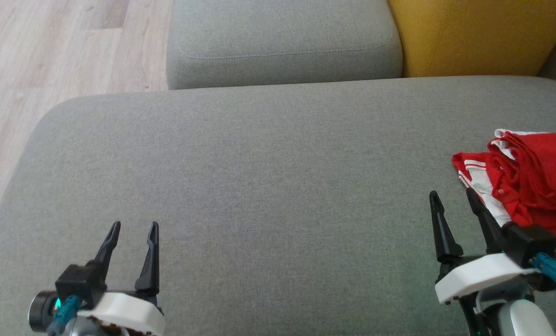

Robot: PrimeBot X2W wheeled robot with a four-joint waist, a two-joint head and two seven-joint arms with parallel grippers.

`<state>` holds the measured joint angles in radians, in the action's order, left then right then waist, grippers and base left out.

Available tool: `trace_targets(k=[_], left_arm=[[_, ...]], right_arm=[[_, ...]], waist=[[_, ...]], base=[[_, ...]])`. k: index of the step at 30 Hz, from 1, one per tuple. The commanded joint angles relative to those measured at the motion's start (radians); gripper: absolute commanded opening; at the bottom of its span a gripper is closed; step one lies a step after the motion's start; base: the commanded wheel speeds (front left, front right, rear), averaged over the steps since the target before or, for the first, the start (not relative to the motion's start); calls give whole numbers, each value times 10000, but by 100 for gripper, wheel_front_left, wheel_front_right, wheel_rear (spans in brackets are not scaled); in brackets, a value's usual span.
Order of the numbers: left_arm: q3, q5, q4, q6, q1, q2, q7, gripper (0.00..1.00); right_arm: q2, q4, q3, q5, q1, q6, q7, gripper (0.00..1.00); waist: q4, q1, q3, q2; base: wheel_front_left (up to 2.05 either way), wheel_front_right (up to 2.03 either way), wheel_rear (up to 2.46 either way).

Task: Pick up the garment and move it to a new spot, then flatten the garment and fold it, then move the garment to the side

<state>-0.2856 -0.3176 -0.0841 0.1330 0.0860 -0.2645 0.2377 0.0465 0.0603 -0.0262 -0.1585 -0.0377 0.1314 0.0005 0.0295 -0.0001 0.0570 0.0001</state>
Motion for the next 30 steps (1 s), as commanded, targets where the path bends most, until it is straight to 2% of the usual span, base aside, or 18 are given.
trace_targets(k=[1, 30], left_arm=[[340, 76, 401, 67, -362, -252, -18, 100], [192, 227, 430, 356, -543, -464, -20, 100]], right_arm=[[38, -440, -217, 16, 220, -7, 34, 100], [38, -643, 111, 351, 100, -7, 233, 100]], waist=[[11, 1, 8, -1], [-5, 1, -68, -1]], base=[[0, 0, 0], [0, 0, 0]])
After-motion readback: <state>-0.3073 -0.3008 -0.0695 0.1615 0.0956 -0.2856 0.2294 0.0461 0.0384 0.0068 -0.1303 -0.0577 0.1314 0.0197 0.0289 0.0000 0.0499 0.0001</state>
